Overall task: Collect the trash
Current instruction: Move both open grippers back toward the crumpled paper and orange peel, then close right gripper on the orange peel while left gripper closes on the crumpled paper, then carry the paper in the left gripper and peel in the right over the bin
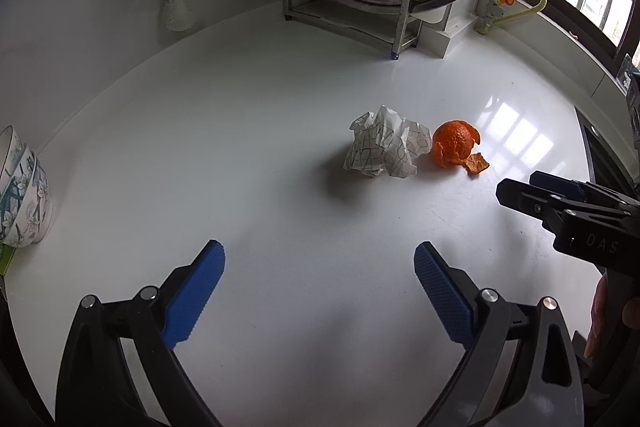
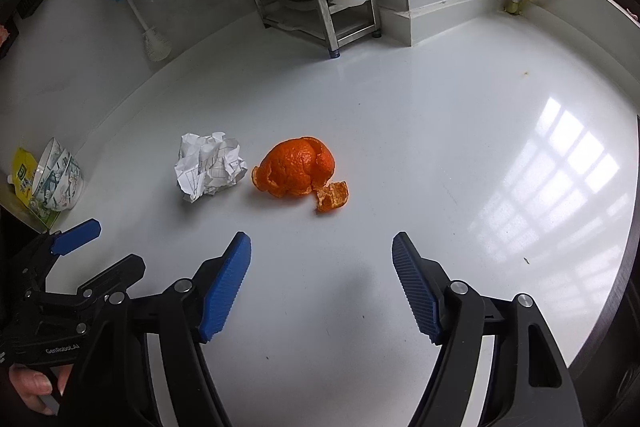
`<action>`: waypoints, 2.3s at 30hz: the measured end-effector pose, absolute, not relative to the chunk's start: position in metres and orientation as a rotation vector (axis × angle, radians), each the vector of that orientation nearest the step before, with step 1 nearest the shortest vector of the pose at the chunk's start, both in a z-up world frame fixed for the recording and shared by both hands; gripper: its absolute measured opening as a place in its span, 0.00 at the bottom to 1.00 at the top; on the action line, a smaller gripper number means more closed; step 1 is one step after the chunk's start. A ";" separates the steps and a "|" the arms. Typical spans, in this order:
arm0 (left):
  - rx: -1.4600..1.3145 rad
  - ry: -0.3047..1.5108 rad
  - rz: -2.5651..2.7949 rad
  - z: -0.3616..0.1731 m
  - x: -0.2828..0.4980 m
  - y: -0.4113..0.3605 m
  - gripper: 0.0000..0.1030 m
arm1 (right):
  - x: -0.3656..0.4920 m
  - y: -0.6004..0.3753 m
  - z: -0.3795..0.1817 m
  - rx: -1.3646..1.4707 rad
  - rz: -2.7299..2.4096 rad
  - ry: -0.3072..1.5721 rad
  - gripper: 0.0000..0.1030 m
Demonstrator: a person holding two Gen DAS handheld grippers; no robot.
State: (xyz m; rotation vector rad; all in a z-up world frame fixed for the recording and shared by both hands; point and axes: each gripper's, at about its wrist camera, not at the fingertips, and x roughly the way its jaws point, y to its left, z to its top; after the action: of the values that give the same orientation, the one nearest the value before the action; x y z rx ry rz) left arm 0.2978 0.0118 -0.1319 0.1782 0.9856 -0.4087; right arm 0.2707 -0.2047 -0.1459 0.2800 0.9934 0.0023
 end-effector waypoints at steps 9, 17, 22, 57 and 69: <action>0.170 0.981 -0.411 -0.135 0.307 0.016 0.91 | 0.305 -0.206 -0.157 0.288 0.027 0.991 0.70; 0.161 0.984 -0.422 -0.135 0.310 0.012 0.91 | 0.328 -0.197 -0.165 0.246 0.004 0.998 0.70; 0.162 0.981 -0.426 -0.135 0.312 0.008 0.91 | 0.338 -0.190 -0.167 0.205 0.010 0.984 0.69; 0.185 0.955 -0.486 -0.160 0.362 -0.058 0.37 | 0.252 -0.234 -0.151 0.402 -0.083 0.915 0.24; 0.196 0.952 -0.478 -0.141 0.319 -0.030 0.34 | 0.222 -0.227 -0.138 0.433 -0.078 0.891 0.24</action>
State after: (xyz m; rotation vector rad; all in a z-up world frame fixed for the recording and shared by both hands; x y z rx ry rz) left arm 0.3195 -0.0304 -0.1413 0.1960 0.9521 -0.4779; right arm 0.2217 -0.2271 -0.1385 0.4332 0.8912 -0.0783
